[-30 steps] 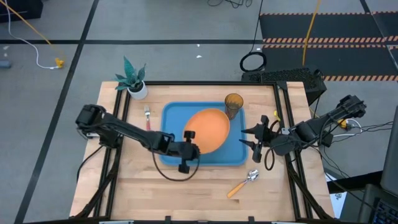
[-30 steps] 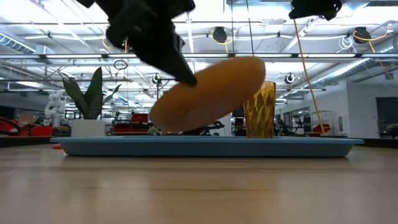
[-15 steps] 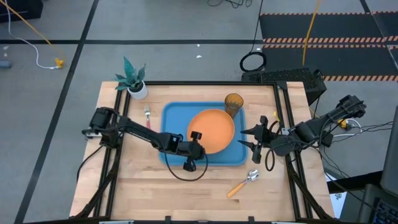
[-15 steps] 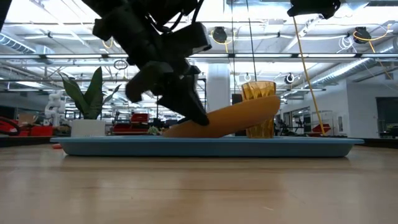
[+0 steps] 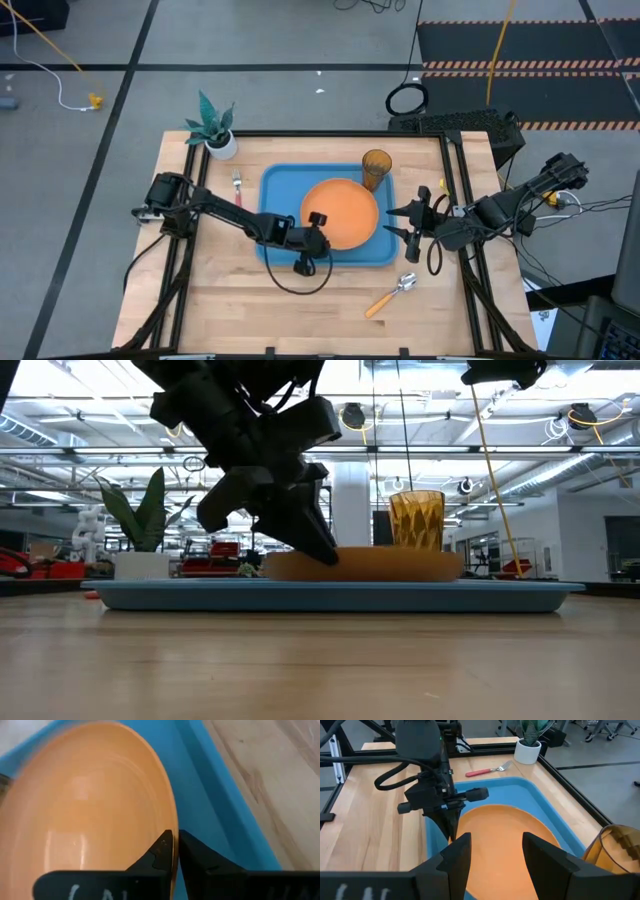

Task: Pick and place plate/cup/fork/spoon on tray
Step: Put the orange plate on the blue tray to the bottom left of the brown cup, then put the red fork on the blue tray to the left side of the yellow plate

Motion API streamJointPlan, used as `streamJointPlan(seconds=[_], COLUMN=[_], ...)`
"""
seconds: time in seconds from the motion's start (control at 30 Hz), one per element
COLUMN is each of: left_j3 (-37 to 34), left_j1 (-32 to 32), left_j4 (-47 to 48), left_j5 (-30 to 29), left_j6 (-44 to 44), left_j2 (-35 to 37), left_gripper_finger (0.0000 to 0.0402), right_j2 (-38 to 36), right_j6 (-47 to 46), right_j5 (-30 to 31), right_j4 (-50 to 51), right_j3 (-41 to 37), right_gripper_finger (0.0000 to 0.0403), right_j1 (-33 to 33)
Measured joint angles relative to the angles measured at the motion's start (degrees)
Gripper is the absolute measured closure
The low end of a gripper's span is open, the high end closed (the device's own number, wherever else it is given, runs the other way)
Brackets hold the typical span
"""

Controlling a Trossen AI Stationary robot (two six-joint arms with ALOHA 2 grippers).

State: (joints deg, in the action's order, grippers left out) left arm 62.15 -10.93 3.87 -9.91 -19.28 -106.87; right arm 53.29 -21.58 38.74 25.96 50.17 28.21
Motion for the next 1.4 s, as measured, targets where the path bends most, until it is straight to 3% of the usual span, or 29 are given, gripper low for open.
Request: streamJointPlan(seconds=[0.33, 0.73, 1.2, 1.4], left_j3=[0.0, 0.0, -0.03, -0.04], left_j1=[2.96, 3.67, 3.12, 2.99], left_j4=[-1.13, -2.75, -3.69, -2.41], left_j5=[2.75, 5.4, 4.68, 3.87], left_j6=[-5.25, -5.59, -0.77, 6.2], left_j2=[0.0, 0.07, 0.73, 4.58], left_gripper_finger=[0.0394, 0.0362, 0.036, 0.036], right_j2=[-0.01, -0.01, 0.01, -0.01], right_j6=[1.31, 1.33, 1.33, 1.49], right_j5=[-0.02, -0.02, -0.02, -0.02], right_j4=[-1.09, -0.86, -0.85, -0.83], right_j3=[0.0, 0.0, 0.0, 0.0], right_gripper_finger=[0.0234, 0.0234, 0.0234, 0.0234], right_j1=[0.0, 0.0, 0.0, 0.0])
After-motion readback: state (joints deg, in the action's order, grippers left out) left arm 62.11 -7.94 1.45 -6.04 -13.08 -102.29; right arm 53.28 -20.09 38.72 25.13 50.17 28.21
